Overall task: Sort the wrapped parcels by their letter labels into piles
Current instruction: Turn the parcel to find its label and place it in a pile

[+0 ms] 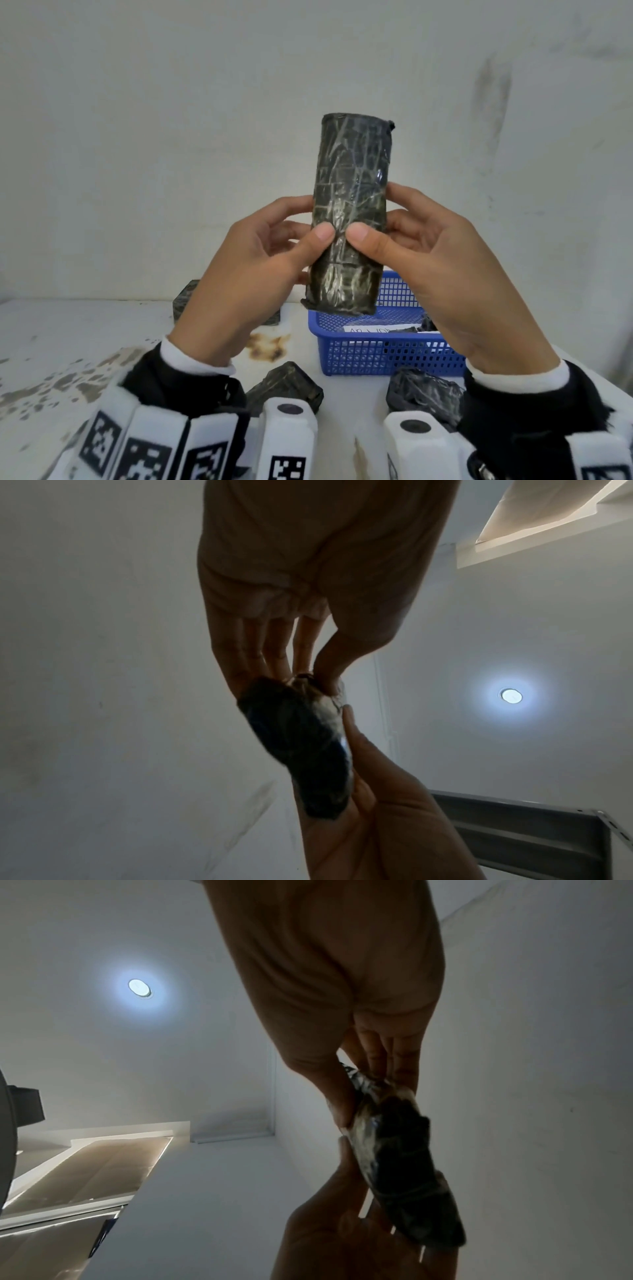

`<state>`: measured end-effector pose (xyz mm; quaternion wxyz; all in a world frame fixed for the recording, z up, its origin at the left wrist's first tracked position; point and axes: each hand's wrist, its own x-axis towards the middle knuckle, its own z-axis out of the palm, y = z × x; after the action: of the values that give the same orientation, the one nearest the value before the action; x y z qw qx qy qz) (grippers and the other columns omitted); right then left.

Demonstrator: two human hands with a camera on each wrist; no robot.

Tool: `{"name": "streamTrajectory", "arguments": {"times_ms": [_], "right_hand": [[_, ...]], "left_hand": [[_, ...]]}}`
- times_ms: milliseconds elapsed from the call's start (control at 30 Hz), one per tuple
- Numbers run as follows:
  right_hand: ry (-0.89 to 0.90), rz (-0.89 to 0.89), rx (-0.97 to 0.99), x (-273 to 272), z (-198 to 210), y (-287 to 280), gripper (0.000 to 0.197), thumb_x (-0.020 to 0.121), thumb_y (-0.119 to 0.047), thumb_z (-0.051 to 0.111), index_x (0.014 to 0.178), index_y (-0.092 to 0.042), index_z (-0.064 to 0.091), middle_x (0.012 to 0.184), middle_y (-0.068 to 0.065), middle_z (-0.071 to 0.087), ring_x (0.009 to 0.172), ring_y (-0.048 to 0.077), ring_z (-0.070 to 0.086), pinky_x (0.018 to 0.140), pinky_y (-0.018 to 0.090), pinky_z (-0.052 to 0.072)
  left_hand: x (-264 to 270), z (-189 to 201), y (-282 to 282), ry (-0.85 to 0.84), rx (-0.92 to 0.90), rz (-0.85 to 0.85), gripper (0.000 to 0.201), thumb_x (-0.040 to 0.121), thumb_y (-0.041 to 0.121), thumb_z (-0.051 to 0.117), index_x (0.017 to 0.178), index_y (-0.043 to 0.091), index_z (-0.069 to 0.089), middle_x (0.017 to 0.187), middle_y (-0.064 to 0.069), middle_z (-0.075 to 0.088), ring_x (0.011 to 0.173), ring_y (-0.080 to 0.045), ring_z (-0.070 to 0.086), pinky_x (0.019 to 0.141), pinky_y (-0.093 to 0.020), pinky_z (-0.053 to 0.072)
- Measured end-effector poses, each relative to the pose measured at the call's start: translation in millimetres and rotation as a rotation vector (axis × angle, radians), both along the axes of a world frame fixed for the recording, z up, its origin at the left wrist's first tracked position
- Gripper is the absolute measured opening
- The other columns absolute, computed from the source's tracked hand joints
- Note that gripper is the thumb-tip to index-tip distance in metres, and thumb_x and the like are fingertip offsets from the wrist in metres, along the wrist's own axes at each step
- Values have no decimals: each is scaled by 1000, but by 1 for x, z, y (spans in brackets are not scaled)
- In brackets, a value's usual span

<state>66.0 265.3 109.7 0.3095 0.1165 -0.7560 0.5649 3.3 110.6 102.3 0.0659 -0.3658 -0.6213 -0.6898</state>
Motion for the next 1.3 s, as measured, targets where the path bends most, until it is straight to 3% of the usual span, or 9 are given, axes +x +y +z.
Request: {"name": "streamTrajectory", "arguments": {"times_ms": [167, 300, 400, 567, 700, 800, 900, 1033, 1300], "right_hand": [[-10, -5, 45, 1, 0, 0, 49, 84, -31, 72, 131, -34, 59, 99, -2, 78, 91, 16, 75, 89, 35, 59], [-27, -4, 101, 1, 0, 2, 43, 81, -39, 71, 123, -40, 60, 95, 4, 77, 91, 23, 75, 91, 42, 58], [-43, -4, 116, 2, 0, 3, 47, 74, -52, 66, 119, -42, 61, 90, 7, 77, 78, 21, 73, 83, 36, 57], [-33, -47, 173, 5, 2, 3, 37, 75, -57, 60, 107, -41, 67, 84, -4, 77, 68, 7, 67, 69, 19, 51], [10, -108, 159, 8, 4, 8, 33, 73, -55, 65, 97, -35, 76, 88, -12, 77, 81, 22, 67, 76, 29, 53], [8, -78, 121, 9, 4, 8, 30, 75, -49, 68, 104, -42, 71, 82, -14, 74, 55, 8, 56, 58, 18, 48], [22, -49, 71, 8, 4, 7, 26, 81, -33, 73, 107, -39, 69, 79, -2, 74, 48, 9, 58, 47, 15, 44], [17, -25, 29, 7, 4, 5, 36, 77, -42, 70, 111, -29, 70, 80, 4, 75, 59, 18, 72, 53, 22, 54], [21, -53, -1, 5, 4, 3, 37, 73, -58, 65, 96, -29, 70, 84, 6, 76, 67, 28, 75, 74, 41, 62]], "left_hand": [[-4, -2, 0, 30, -1, 37, 24, 84, 27, 64, 105, 18, 69, 91, -7, 74, 84, -21, 71, 75, -32, 60], [-4, -2, 1, 64, 35, 69, 26, 84, 30, 63, 108, 23, 69, 85, 5, 72, 75, -9, 68, 67, -23, 57], [-4, -2, 0, 99, 41, 83, 25, 83, 29, 63, 107, 27, 67, 80, 8, 69, 73, -8, 66, 64, -18, 53], [0, -1, 0, 139, -7, 67, 35, 78, 40, 59, 109, 26, 67, 81, 4, 68, 78, -15, 69, 70, -28, 58], [1, -2, 1, 140, -38, 70, 30, 79, 40, 58, 104, 26, 68, 84, 0, 71, 79, -17, 70, 73, -33, 60], [1, -3, 2, 147, -32, 81, 26, 78, 39, 59, 99, 26, 68, 77, 5, 69, 78, -19, 70, 72, -34, 61], [2, -3, 3, 135, -35, 93, 33, 78, 40, 61, 109, 30, 66, 83, -1, 73, 78, -18, 72, 68, -31, 61], [2, -2, 2, 137, -12, 107, 22, 86, 28, 64, 108, 29, 65, 81, -1, 73, 76, -14, 72, 66, -28, 60], [6, -1, 3, 128, -32, 114, 26, 79, 45, 70, 102, 34, 68, 85, 6, 74, 83, -12, 72, 80, -38, 60]]}}
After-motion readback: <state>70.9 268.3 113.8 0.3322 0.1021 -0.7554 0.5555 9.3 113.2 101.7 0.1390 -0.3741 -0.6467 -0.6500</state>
